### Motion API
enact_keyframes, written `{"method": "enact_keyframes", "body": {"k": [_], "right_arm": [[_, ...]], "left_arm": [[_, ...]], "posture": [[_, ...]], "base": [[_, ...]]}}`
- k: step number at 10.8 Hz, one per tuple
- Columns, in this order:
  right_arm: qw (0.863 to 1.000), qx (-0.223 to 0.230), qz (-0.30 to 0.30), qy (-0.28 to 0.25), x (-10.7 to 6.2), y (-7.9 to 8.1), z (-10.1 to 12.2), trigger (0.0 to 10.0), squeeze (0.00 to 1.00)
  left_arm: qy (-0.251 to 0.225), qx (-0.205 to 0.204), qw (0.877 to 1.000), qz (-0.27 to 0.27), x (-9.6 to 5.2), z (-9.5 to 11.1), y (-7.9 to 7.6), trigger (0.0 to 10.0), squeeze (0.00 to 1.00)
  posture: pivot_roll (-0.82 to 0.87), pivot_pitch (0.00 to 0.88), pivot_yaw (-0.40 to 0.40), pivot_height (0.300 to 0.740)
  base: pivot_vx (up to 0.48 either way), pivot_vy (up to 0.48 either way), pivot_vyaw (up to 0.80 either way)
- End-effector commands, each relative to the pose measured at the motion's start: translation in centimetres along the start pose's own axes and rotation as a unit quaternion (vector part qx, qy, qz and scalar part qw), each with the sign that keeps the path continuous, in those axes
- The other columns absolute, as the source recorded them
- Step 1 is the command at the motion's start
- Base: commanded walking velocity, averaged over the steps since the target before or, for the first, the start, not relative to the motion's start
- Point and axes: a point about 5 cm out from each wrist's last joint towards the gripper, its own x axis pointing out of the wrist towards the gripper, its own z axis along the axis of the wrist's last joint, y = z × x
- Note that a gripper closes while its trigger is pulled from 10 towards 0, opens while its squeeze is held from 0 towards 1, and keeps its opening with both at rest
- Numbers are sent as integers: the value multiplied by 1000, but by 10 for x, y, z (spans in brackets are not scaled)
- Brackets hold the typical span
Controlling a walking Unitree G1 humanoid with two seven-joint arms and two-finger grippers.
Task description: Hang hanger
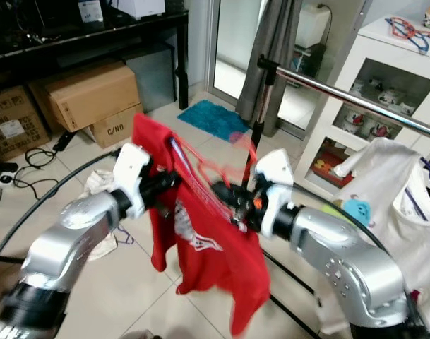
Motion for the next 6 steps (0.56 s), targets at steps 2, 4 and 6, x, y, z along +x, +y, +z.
{"method": "enact_keyframes", "body": {"k": [2, 4, 6], "right_arm": [[997, 6, -25, 78, -13, -11, -21, 0, 0], [996, 0, -49, 69, -16, -23, -18, 0, 0], [999, 4, -32, 26, -13, -19, -6, 0, 0]], "left_arm": [[-57, 23, 998, 5, -20, 38, 6, 0, 0], [-57, 15, 998, 7, -26, 43, 8, 0, 0], [-35, 4, 998, 44, -20, 28, 13, 0, 0]], "posture": [[80, 0, -40, 740], [89, 0, -37, 740], [82, 0, -30, 740]], "base": [[0, 0, 0], [0, 0, 0], [0, 0, 0]]}}
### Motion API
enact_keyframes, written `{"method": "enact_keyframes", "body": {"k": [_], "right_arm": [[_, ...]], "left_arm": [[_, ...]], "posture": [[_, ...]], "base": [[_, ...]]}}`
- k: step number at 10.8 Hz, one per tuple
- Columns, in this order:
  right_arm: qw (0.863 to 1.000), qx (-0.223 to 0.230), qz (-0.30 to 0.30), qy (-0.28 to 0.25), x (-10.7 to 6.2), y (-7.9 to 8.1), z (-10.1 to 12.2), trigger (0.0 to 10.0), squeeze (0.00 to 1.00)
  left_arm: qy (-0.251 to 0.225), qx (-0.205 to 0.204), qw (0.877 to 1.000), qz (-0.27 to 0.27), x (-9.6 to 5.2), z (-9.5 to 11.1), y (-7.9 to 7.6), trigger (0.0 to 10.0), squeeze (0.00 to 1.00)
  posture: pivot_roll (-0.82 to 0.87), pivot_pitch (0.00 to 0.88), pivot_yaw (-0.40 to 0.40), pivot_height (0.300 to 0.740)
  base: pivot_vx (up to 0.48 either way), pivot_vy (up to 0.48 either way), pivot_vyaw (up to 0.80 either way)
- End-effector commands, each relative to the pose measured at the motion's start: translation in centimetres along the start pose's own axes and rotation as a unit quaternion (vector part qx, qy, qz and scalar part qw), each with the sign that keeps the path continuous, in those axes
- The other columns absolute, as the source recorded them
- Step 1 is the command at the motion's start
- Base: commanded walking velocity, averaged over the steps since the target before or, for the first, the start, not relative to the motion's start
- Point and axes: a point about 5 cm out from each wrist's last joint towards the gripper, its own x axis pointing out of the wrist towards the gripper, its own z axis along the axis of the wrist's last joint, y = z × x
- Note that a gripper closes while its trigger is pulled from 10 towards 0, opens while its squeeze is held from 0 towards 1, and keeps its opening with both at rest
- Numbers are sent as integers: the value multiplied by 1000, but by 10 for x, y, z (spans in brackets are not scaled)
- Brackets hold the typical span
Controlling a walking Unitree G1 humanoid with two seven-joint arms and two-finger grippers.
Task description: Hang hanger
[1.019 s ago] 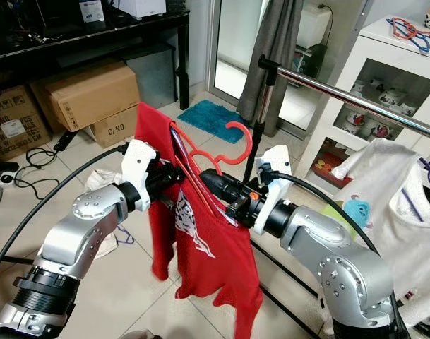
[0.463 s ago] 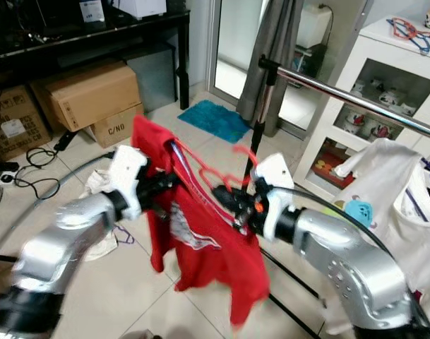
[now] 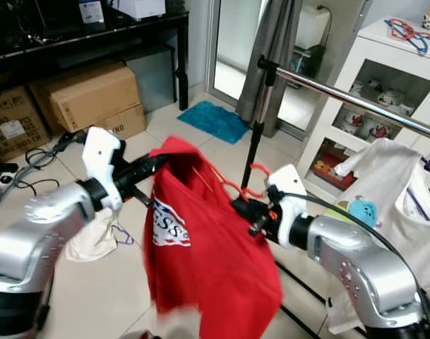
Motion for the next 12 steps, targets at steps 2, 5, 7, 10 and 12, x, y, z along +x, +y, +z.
{"method": "enact_keyframes", "body": {"k": [2, 5, 7, 10, 12], "right_arm": [[999, -37, 1, 13, -10, 0, 2, 0, 0], [998, -45, 32, 38, -24, 1, -5, 0, 0], [998, -29, 57, 11, -31, 4, -1, 0, 0], [992, 37, 74, -94, -39, 7, 17, 0, 0], [987, 63, 7, -149, -27, -3, 30, 0, 0]], "left_arm": [[-39, 21, 998, 53, 0, 16, 13, 0, 0], [-141, 46, 980, 135, -11, 62, 51, 0, 0], [-156, 46, 970, 182, -12, 76, 77, 0, 0], [-98, 28, 953, 284, -13, 40, 108, 0, 0], [-84, -22, 988, 127, 18, 21, 55, 0, 0]], "posture": [[78, 0, -34, 740], [78, 0, -35, 740], [79, 0, -32, 740], [74, 0, -23, 740], [74, 0, -17, 740]], "base": [[0, 0, 0], [0, 0, 0], [0, 0, 0], [0, 0, 0], [0, 0, 0]]}}
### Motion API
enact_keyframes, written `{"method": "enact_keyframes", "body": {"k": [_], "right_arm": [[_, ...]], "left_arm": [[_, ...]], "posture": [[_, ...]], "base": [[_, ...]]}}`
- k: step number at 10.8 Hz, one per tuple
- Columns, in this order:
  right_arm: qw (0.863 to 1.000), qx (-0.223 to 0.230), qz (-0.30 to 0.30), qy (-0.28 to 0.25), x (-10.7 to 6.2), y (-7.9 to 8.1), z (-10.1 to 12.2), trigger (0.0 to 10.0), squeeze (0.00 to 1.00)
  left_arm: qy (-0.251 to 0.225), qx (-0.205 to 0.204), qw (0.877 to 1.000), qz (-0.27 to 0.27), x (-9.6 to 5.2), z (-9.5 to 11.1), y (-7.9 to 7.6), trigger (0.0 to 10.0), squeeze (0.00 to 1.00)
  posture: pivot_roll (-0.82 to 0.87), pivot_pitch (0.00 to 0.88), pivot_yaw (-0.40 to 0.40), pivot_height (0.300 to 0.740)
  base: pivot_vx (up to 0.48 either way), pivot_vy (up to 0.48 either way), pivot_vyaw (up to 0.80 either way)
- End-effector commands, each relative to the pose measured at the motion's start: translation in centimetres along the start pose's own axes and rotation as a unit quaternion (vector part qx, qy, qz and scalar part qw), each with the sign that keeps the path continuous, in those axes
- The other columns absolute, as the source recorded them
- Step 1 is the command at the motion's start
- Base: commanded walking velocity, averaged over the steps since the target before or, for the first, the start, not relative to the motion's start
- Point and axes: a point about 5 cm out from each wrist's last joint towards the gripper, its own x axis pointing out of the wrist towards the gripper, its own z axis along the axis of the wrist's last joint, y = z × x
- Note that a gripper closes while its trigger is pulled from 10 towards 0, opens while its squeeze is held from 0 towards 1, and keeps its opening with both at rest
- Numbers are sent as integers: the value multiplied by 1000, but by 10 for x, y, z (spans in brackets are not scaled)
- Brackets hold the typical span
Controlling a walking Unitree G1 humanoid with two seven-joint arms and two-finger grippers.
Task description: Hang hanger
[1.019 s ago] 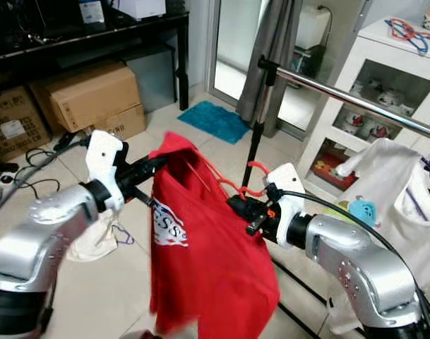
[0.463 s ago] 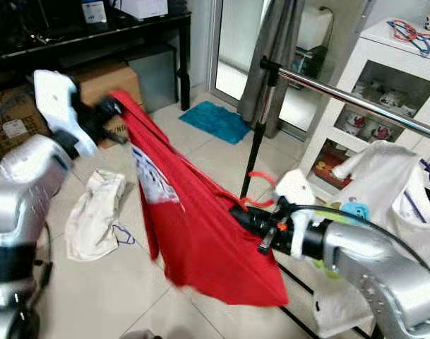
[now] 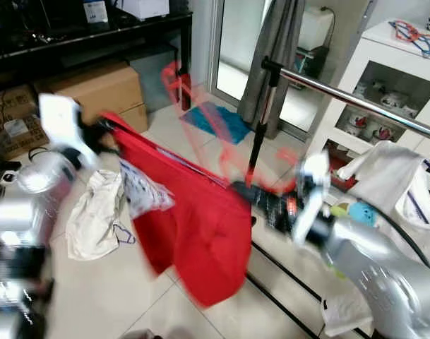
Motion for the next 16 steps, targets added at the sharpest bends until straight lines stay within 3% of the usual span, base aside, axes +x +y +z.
{"method": "enact_keyframes", "body": {"k": [1, 2, 3, 4, 5, 6, 7, 8, 9, 10, 11, 12, 13, 14, 15, 16], "right_arm": [[998, -7, -51, -20, 4, -8, 8, 0, 0], [996, -12, -80, -34, 15, -11, 11, 0, 0], [991, -9, -121, -64, 33, -13, 15, 0, 0], [980, 17, -162, -111, 38, -18, 20, 0, 0], [966, 38, -211, -145, 35, -29, 24, 0, 0], [951, -3, -291, -102, 22, -48, 17, 0, 0], [947, -46, -316, -23, 15, -52, 0, 10000, 0], [951, -70, -300, 23, 10, -46, -15, 10000, 0], [943, -60, -322, 53, -3, -41, -35, 10000, 0], [934, -59, -348, 62, -12, -39, -43, 10000, 0], [933, -64, -349, 62, -14, -30, -48, 10000, 0], [939, -65, -332, 59, -8, -20, -47, 10000, 0], [958, -22, -281, 40, 3, -6, -41, 10000, 0], [961, -46, -270, 41, 4, -2, -37, 10000, 0], [955, -110, -269, 64, 4, -2, -33, 10000, 0], [954, -117, -267, 66, 5, -1, -30, 10000, 0]], "left_arm": [[-3, -8, 995, -96, 6, 2, -35, 0, 0], [4, -19, 988, -155, 6, -3, -59, 0, 0], [1, -39, 971, -237, 3, -2, -92, 0, 0], [-9, -47, 956, -288, -3, 5, -109, 0, 0], [-12, -47, 953, -299, -7, 9, -111, 0, 0], [-4, -42, 971, -234, -13, 7, -90, 0, 0], [6, -37, 985, -171, -18, 2, -72, 0, 0], [16, -32, 993, -114, -25, -3, -58, 0, 0], [53, -16, 998, -12, -41, -20, -35, 10000, 0], [99, -20, 995, 26, -50, -30, -26, 10000, 0], [109, -10, 993, 55, -56, -30, -20, 10000, 0], [109, -6, 992, 67, -57, -30, -17, 10000, 0], [91, 20, 990, 101, -57, -34, -15, 10000, 0], [88, 3, 992, 90, -59, -36, -23, 10000, 0], [86, -30, 991, 95, -61, -36, -26, 10000, 0], [95, -36, 989, 112, -65, -39, -22, 10000, 0]], "posture": [[71, 0, -15, 740], [71, 0, -17, 740], [72, 0, -14, 740], [84, 0, -15, 740], [92, 0, -14, 740], [96, 0, -29, 740], [94, 0, -42, 740], [91, 0, -41, 740], [85, 0, -31, 740], [84, 0, -29, 740], [72, 7, -42, 740], [63, 18, -39, 740], [59, 8, -29, 740], [62, 0, -29, 740], [55, 15, -55, 740], [54, 24, -56, 740]], "base": [[0, 0, 0], [0, 0, 0], [0, 0, 0], [0, 0, 0], [0, 0, 0], [0, 0, 0], [0, 0, 0], [0, 0, 0], [0, 0, -800], [0, 0, -800], [0, 0, -800], [0, 0, -800], [0, 0, -800], [0, 0, -800], [0, 0, -800], [0, 0, -800]]}}
